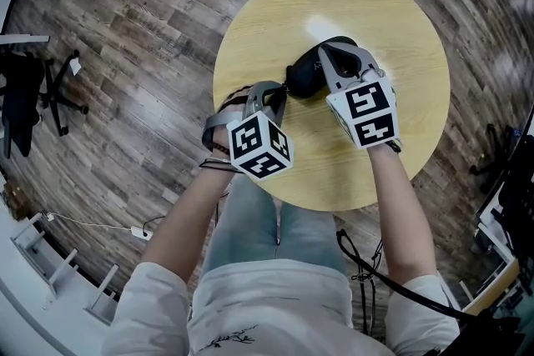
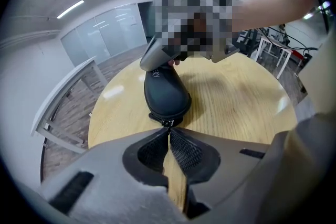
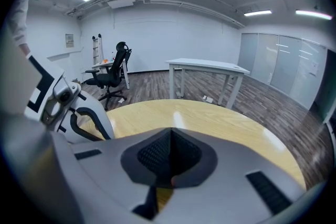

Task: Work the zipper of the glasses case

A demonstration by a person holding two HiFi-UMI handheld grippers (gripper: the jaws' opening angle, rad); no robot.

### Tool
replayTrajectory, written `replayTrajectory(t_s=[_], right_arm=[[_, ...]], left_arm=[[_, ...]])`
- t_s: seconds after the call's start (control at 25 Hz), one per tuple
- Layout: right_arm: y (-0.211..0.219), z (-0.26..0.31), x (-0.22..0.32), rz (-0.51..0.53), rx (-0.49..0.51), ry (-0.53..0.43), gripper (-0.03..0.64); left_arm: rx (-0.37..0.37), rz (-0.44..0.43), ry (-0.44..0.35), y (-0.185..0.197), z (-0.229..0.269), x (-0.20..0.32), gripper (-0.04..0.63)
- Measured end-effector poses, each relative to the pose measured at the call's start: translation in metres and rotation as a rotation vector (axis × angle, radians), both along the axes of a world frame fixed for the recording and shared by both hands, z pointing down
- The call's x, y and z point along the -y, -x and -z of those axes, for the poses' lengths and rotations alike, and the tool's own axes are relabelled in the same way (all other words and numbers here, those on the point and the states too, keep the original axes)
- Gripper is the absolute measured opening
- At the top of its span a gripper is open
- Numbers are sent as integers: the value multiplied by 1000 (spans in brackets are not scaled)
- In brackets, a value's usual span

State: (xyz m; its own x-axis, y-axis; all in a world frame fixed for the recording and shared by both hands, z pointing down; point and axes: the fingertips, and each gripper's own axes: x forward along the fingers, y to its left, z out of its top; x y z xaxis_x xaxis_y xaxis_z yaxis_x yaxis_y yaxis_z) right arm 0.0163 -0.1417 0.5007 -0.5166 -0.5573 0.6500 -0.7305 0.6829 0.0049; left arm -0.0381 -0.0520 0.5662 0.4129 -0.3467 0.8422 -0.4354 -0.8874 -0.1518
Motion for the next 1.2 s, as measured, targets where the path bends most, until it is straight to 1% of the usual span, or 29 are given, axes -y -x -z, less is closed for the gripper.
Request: replayTrajectory(t_s=[0.12,0.24,0.32,0.52,0.64,0.8,0.96,1.04,1.12,1.2], right_arm=[[0,-1,0,0,3,0,-6],[1,-1,-1,-3,5,-3,-6],[0,0,0,-2,6,-4,-6],[1,-1,0,4,7,19,-6],[3,-3,-2,16,-14,16,-6],[2,-2,-2,27,-6,41,-6],[3,-1,-3,56,2,70,-6],[2,-1,-3,72,8,76,-6],[2,-1,-4,92,19,91,-6],[2,-1,-9,131,25,112,-6]], left_arm=[[19,-20,-10,0,0,-1,12],[16,-12,5,2,0,-3,9],[26,-17,-5,2,2,-2,9],[120,-19,-65,8,2,5,9],[143,-46,-88,10,0,11,9],[187,-78,-115,10,0,28,9],[200,-136,-135,3,-1,46,9],[197,-172,-132,-2,-2,53,9],[188,-205,-113,-6,-4,54,9],[154,-231,-78,-10,0,40,8]])
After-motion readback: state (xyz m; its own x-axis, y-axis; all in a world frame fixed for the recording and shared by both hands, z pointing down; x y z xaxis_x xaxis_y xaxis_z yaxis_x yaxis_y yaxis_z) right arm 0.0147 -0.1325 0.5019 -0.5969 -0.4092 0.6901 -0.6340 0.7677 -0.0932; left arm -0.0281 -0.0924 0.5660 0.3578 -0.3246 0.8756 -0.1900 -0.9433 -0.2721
